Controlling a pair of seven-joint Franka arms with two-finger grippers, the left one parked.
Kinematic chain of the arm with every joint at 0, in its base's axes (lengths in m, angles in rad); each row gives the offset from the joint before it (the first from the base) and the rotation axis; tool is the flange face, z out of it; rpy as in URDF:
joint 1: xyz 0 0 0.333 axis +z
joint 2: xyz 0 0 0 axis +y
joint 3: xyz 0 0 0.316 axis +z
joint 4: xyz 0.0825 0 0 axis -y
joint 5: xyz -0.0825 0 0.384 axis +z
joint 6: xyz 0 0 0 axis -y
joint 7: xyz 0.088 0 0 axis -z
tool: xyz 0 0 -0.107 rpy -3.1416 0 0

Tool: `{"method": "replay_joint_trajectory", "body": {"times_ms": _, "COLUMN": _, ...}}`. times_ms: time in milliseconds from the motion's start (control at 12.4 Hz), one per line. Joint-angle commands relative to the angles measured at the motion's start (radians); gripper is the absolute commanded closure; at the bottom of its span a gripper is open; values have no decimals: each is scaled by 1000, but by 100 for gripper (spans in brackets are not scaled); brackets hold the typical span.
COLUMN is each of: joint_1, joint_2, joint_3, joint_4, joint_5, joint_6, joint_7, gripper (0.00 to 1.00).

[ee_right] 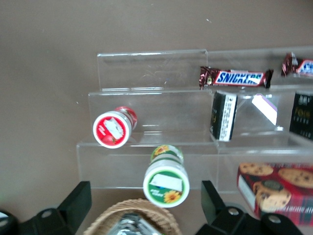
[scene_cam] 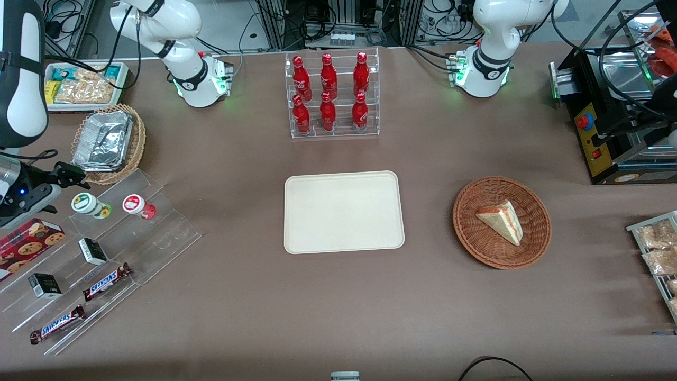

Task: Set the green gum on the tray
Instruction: 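Move the right gripper down over the green-labelled gum jar on the acrylic stand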

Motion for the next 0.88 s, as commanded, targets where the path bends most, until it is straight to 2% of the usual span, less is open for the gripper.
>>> {"method": "replay_joint_trajectory", "body": {"times_ms": 0, "joint_1": -36, "joint_2": -18, "joint_3": 6, "joint_4": -86, "joint_5": -17, "joint_6": 96, "joint_7": -82, "gripper": 0}}
{"method": "replay_joint_trajectory", "body": {"times_ms": 804, "joint_1": -53, "joint_2": -23, "joint_3": 4, "joint_4": -234, "joint_5": -15, "joint_6": 268, "joint_7": -122, "gripper": 0}}
